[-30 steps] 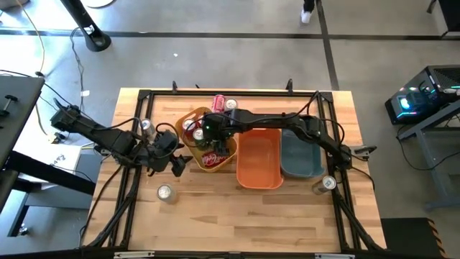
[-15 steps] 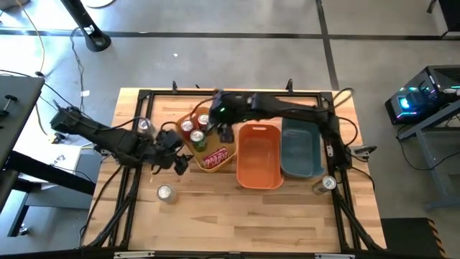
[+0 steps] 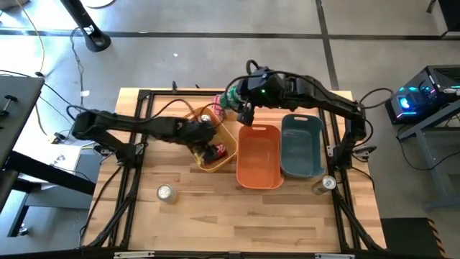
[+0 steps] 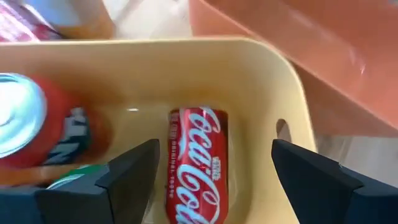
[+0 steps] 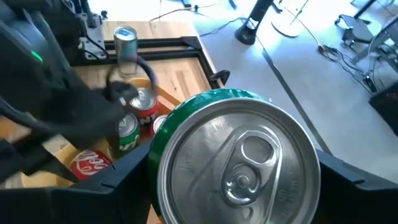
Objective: Sort soda cans
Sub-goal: Put the right red-white soda can into the yellow bin
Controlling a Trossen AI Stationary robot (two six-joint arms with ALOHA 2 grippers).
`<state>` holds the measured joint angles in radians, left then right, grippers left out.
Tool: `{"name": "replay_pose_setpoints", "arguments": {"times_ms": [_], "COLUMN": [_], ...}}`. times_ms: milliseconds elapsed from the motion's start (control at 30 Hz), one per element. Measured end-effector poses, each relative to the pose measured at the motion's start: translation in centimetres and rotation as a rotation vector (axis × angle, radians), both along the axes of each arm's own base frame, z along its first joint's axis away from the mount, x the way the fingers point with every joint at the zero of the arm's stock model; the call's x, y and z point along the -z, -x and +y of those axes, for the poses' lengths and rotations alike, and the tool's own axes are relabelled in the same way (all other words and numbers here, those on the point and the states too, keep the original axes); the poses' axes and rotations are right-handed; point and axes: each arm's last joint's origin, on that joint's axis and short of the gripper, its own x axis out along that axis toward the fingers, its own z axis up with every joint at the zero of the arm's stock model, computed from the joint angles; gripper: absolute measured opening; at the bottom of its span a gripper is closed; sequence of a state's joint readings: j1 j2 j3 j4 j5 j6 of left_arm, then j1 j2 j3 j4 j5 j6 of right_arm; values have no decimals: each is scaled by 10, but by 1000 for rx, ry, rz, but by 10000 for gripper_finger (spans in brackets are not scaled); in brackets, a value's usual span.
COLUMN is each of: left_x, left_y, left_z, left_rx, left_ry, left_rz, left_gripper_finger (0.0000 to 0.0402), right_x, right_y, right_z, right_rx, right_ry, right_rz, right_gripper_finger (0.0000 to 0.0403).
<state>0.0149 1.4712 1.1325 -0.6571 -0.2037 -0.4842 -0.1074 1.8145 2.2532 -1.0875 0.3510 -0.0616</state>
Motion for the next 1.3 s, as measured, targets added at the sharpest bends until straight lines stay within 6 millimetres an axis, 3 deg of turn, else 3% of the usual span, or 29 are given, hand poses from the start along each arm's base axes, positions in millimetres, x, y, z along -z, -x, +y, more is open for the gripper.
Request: {"name": "replay_pose_setpoints", "arguments": {"times_ms": [200,433,767,967,1300], "left_x": [26,39,70,80,81], "left_y": [-15,-37,-53,-52,-49], "left_z": [13,14,17,25,32], "left_rx": [57,101,196,209,176], "left_ry": [38,26,-68,14,10], "left_rz": [254,299,415,437,465], "left_gripper_finger": [305,305,305,305,292], "right_x": [4,6,6,6,6], "right_y": [4,3,3,3,3], "right_z": [4,5,5,6,5], "right_rx": [27,29,21,14,12], "right_ry": [11,15,0,-7,-7], "right_rz": [57,64,57,58,61], "right_gripper_finger": [287,287,287,287,287]}}
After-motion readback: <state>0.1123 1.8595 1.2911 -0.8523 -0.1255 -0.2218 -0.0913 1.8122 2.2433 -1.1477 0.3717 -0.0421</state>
